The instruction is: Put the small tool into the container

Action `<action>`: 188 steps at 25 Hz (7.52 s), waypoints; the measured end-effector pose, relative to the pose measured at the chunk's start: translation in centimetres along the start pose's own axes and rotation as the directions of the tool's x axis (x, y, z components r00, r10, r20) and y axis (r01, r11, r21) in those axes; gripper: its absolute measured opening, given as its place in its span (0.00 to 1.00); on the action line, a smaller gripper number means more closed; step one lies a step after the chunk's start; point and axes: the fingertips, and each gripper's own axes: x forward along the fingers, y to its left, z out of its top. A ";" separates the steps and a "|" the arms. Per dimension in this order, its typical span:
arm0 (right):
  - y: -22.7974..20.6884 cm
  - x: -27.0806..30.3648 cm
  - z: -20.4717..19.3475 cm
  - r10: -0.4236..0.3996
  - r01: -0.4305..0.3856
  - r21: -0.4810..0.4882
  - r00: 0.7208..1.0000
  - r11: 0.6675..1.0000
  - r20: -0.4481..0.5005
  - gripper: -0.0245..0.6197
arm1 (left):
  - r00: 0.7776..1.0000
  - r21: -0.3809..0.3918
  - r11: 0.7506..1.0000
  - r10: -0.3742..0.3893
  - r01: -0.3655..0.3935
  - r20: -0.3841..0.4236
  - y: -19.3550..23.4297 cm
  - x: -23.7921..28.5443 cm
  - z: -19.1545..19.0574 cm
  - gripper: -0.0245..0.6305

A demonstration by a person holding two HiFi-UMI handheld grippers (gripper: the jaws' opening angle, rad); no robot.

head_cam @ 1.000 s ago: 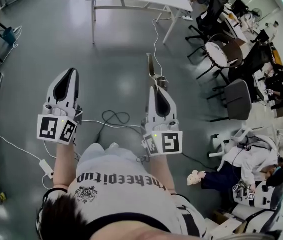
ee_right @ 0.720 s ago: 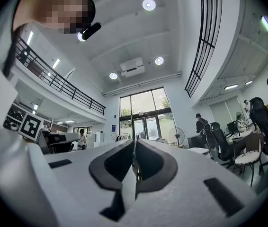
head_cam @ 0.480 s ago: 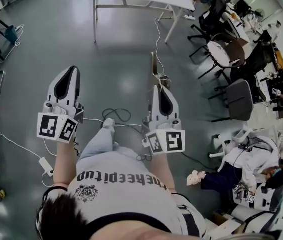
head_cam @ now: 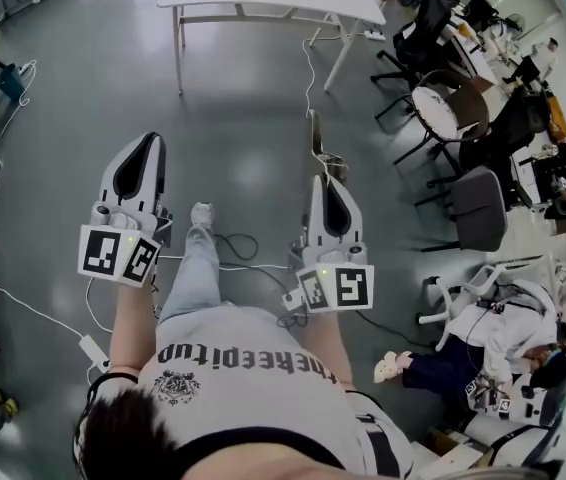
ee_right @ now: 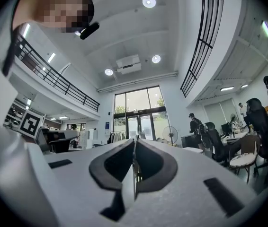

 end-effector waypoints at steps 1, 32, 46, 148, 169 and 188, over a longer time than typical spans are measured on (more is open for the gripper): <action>-0.6 1.2 -0.3 -0.007 0.007 -0.003 1.000 1.000 -0.002 0.06 | 1.000 0.000 1.000 -0.011 0.011 -0.001 0.4 1.4 -0.4 0.06; -12.5 54.5 -10.0 -0.057 0.057 0.011 0.998 0.998 0.035 0.06 | 0.999 0.026 0.999 -0.037 0.036 0.034 32.4 46.3 -8.7 0.06; -22.5 72.4 -11.7 0.117 -0.118 0.021 0.992 0.993 0.037 0.06 | 0.997 0.101 0.995 0.007 -0.015 0.072 33.8 65.2 -11.1 0.06; -24.4 103.3 -52.8 0.089 0.508 0.532 0.661 0.678 -0.745 0.24 | 0.984 -0.056 0.984 -0.170 0.167 -0.057 60.9 90.0 -21.6 0.06; -23.6 99.6 -39.1 -0.009 0.132 0.166 0.807 0.977 -0.591 0.04 | 0.985 -0.050 0.984 -0.171 0.170 -0.020 54.4 86.4 -19.2 0.06; -24.0 94.1 -23.4 -0.107 0.093 -0.058 0.942 0.994 -0.320 0.04 | 0.981 -0.044 0.981 -0.192 0.191 -0.007 48.3 83.0 -16.9 0.06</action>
